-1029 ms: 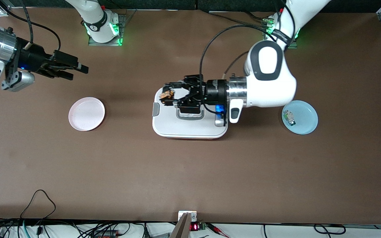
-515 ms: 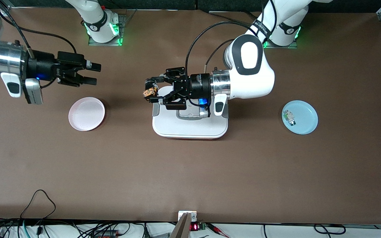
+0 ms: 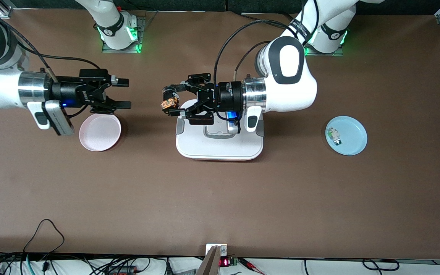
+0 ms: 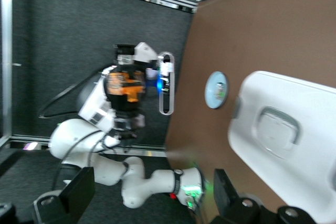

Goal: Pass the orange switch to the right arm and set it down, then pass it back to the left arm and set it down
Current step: 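Close the right gripper on the switch held by the left gripper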

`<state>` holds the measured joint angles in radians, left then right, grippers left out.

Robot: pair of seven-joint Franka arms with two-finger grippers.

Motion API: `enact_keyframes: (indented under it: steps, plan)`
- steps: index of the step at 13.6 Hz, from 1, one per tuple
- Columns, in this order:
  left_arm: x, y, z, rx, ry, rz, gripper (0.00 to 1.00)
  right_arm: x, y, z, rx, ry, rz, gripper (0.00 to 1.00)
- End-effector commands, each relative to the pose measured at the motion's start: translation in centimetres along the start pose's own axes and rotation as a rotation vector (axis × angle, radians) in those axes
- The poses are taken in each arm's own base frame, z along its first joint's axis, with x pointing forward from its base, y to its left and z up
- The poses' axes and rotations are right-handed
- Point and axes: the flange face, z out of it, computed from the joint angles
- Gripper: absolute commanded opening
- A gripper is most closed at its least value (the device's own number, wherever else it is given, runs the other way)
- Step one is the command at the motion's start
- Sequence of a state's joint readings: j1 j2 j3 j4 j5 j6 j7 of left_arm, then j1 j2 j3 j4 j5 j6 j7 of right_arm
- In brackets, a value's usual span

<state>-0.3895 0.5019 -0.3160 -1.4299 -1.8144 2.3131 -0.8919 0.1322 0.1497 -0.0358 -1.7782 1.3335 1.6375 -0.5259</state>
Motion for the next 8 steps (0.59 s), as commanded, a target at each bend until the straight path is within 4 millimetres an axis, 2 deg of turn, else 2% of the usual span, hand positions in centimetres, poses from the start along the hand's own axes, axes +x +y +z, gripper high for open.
enact_keyframes:
  steps: [1, 4, 6, 8]
  plan:
    - [-0.6, 0.1, 0.6, -0.014, -0.019, -0.015, 0.00, -0.2, -1.3, 2.1, 0.087, 0.008, -0.009, 1.00]
    - [-0.5, 0.0, 0.7, -0.012, -0.017, -0.014, 0.00, 0.1, -0.9, 3.9, 0.151, 0.015, 0.003, 1.00]
    - [-0.4, 0.1, 0.6, -0.013, -0.014, -0.012, 0.00, 0.5, 0.6, 5.0, 0.201, 0.028, -0.027, 1.00]
    - [-0.3, 0.1, 0.6, -0.011, -0.012, -0.011, 0.00, 0.5, 0.9, 5.6, 0.213, 0.026, -0.030, 1.00]
